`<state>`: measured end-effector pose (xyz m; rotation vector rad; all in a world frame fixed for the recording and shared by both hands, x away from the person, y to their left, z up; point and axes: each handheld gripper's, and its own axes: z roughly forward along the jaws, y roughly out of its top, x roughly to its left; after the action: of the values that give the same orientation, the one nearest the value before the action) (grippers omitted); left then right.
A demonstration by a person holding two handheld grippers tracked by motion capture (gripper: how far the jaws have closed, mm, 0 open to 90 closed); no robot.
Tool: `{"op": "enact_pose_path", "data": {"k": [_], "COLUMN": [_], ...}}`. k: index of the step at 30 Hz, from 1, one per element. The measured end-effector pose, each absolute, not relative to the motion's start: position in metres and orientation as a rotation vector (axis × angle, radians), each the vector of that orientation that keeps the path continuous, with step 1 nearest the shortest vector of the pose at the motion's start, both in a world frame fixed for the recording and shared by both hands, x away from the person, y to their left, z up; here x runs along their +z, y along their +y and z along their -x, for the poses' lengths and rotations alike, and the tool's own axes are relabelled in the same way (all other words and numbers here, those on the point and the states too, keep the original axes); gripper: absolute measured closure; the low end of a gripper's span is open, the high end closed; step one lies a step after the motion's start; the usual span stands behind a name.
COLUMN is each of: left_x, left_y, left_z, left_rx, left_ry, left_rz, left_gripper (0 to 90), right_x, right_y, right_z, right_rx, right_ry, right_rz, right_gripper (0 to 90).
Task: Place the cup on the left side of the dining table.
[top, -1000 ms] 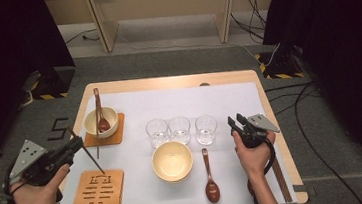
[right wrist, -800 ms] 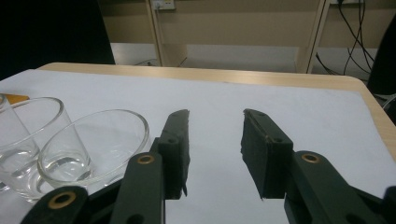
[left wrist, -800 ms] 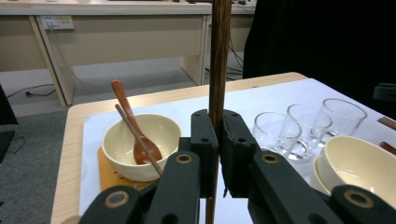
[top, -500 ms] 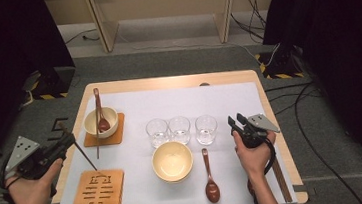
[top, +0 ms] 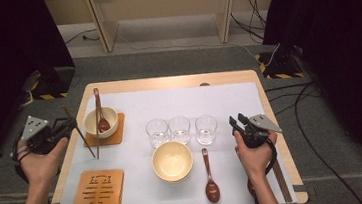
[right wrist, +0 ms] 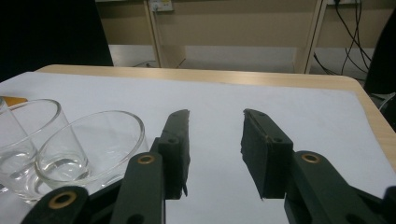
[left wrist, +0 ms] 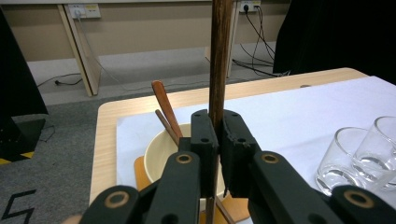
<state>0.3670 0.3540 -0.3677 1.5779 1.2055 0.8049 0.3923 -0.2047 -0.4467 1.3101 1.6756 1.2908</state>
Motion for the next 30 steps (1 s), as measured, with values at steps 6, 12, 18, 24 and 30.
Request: {"op": "enact_pose_path", "data": {"k": [6,12,18,24,30], "left_x": [-0.370,-0.370,-0.377,-0.383,-0.394], "left_y": [0.351,0.352,0.351,0.346,0.345], "left_z": [-0.384,-0.408,-0.434,-0.457,-0.478], "left_rx": [0.784,0.760,0.733,0.716,0.688], "left_ry": [1.230,1.274,1.334,1.391,1.469], "left_rz": [-1.599,-1.602,-1.571,-1.568,-1.553], "left_gripper": [84.0,84.0,84.1,84.2,84.2], "right_x": [-0.447,-0.447,-0.449,-0.451,-0.452], "right_y": [-0.204,-0.203,-0.203,-0.202,-0.200], "right_z": [-0.392,-0.393,-0.393,-0.394,-0.396], "right_rx": [1.290,1.293,1.288,1.286,1.286], "right_ry": [1.680,1.681,1.687,1.693,1.700], "right_rz": [-1.312,-1.315,-1.315,-1.318,-1.312], "right_gripper": [61.9,61.9,61.9,61.8,61.7]}}
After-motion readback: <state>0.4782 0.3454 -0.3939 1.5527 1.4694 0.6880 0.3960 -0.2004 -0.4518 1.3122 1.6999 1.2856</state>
